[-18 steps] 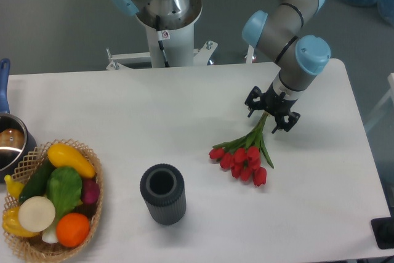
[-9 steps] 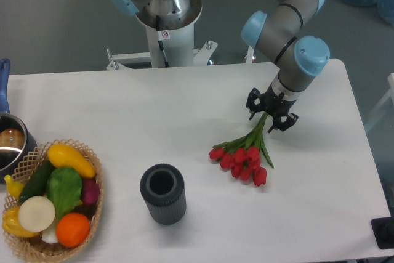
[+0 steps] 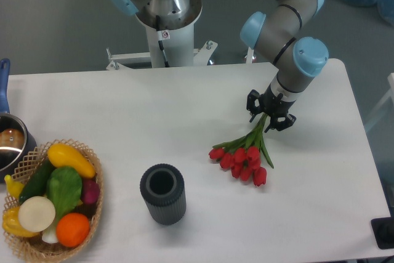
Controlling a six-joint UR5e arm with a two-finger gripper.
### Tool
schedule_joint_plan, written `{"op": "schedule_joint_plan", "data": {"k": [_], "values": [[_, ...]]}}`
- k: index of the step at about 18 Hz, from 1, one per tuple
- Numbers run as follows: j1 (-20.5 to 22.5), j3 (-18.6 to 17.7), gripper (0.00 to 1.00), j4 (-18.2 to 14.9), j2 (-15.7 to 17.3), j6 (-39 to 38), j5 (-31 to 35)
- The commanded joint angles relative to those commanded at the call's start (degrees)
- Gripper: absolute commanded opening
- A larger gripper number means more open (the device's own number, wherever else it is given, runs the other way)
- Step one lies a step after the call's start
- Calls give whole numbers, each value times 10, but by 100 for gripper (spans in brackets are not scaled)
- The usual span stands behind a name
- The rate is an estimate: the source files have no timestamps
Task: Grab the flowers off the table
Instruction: 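Close the gripper on the tulip stems, then lift the gripped tulip bunch up off the table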
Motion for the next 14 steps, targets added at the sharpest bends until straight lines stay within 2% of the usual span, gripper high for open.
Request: {"op": "schedule_joint_plan", "data": {"k": [3,7,9,14], "values": [[-4,3,28,-1,0,-1,1],[-4,4,26,0,0,0,1],[-4,4,21,-1,0,-1,1],[-4,4,21,-1,1,0,1]]}}
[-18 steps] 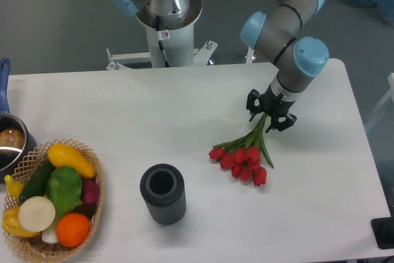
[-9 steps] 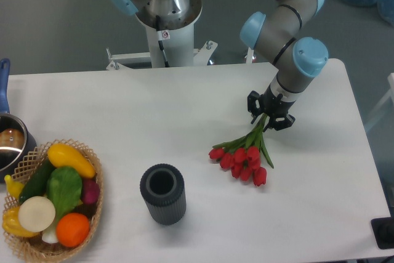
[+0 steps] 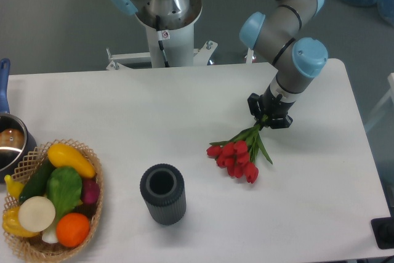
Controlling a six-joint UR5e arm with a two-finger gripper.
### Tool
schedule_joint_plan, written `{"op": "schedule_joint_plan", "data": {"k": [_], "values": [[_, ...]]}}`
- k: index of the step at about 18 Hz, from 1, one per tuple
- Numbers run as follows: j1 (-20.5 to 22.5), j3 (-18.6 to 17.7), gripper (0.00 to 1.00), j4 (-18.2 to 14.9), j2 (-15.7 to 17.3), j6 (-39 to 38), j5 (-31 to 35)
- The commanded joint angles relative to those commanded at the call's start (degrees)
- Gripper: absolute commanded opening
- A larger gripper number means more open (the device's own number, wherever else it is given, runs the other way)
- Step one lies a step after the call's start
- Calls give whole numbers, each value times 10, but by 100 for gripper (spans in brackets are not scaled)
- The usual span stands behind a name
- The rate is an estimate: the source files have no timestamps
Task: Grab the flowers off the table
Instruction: 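Lift the gripped tulip bunch up off the table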
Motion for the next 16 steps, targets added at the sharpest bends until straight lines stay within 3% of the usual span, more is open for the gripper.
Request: {"op": "schedule_joint_plan", "data": {"k": [11,16], "values": [[5,22,21,-7,15,-2,0],[8,26,21,-7,45,-13,-7]]}}
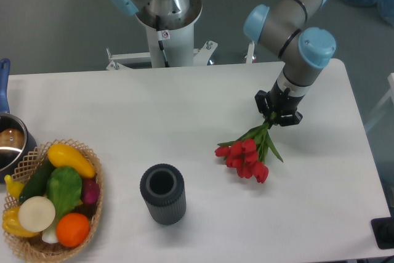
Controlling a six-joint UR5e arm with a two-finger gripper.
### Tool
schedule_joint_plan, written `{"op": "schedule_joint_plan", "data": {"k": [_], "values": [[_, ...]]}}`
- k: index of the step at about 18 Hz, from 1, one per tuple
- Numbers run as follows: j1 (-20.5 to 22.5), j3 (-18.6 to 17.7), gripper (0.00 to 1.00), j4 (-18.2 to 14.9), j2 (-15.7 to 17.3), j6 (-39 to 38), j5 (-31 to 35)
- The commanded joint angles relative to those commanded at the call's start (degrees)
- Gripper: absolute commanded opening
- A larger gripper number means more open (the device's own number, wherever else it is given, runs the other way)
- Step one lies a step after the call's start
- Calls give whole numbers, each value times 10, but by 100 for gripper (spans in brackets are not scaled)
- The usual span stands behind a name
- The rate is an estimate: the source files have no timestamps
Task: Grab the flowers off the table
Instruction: 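Lift the gripped tulip bunch up off the table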
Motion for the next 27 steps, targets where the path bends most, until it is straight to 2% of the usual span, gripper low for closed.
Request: {"op": "schedule_joint_plan", "data": {"k": [2,10,14,18,27], "values": [[-1,10,21,0,4,-10,-5],[-6,39,21,4,31,-71,-128],[-7,51,21,4,53,-92,-195],[-8,56,21,5,76,-152,-250],[-1,63,21,5,83,-156,-278]]}}
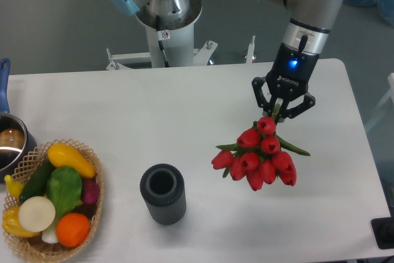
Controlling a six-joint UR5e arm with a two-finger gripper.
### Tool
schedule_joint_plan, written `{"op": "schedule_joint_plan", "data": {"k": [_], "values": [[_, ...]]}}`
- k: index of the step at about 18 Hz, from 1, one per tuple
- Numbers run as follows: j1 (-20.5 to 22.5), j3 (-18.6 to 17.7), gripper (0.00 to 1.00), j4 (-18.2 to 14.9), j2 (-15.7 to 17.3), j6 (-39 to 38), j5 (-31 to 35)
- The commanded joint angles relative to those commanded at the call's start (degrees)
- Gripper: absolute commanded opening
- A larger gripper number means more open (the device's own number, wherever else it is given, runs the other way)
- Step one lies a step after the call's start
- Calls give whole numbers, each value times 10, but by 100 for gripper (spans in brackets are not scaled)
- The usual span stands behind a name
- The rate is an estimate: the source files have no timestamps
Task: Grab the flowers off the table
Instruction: 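Lift the gripped tulip bunch up off the table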
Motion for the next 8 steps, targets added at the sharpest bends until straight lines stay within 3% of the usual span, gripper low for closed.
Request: {"op": "schedule_joint_plan", "data": {"k": [8], "values": [[5,-4,21,0,11,0,-8]]}}
